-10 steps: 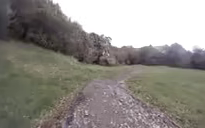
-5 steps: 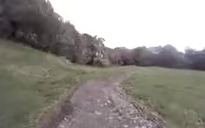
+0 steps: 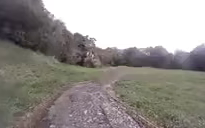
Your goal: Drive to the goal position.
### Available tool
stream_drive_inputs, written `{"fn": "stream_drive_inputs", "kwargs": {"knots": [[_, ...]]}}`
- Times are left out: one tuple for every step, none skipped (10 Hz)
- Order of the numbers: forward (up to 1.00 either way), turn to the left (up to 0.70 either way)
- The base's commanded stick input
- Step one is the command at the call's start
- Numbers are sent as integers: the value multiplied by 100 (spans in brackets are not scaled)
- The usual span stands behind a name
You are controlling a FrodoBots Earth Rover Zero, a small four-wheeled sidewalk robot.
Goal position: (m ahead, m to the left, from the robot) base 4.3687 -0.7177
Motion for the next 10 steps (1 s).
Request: {"fn": "stream_drive_inputs", "kwargs": {"knots": [[85, 0], [85, 27], [85, 27], [85, 27], [85, 18], [85, 0], [85, 0], [85, 0], [85, 1], [85, 18]]}}
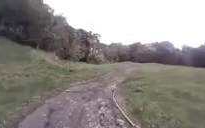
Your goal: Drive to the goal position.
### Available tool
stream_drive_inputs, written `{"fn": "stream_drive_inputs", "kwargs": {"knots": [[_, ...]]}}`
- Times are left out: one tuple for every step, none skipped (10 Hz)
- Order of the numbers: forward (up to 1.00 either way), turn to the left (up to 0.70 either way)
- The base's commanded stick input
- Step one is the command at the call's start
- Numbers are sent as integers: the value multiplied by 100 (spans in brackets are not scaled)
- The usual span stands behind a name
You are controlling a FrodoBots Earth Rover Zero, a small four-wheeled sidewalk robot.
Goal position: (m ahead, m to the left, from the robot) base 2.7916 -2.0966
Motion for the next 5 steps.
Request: {"fn": "stream_drive_inputs", "kwargs": {"knots": [[85, 20], [85, 4], [85, 0], [85, -3], [85, -18]]}}
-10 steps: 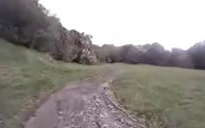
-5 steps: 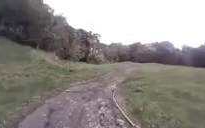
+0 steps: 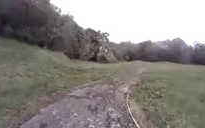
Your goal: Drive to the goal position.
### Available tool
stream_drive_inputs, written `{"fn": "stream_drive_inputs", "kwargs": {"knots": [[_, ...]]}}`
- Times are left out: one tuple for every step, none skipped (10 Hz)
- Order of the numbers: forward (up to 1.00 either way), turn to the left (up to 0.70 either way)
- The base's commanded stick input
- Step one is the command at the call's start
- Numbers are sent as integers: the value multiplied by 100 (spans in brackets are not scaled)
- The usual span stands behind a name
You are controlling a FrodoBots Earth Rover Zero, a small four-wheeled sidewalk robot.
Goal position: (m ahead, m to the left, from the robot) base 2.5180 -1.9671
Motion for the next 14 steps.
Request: {"fn": "stream_drive_inputs", "kwargs": {"knots": [[85, -27], [85, 0], [85, 0], [85, 0], [85, 0], [85, 0], [85, -27], [85, -27], [85, -27], [85, -26], [85, -23], [85, -20], [85, -17], [85, -14]]}}
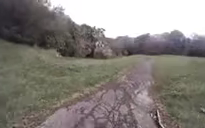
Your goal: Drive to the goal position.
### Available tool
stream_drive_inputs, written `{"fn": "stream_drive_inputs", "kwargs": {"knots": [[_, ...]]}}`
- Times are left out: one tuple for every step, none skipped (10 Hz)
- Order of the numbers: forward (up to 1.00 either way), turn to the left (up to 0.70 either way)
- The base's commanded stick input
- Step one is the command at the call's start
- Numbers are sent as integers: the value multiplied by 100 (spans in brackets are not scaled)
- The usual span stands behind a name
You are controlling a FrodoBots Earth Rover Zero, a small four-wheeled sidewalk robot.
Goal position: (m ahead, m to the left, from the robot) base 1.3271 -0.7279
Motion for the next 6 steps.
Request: {"fn": "stream_drive_inputs", "kwargs": {"knots": [[85, -11], [85, -9], [85, -6], [85, -3], [85, 0], [85, 0]]}}
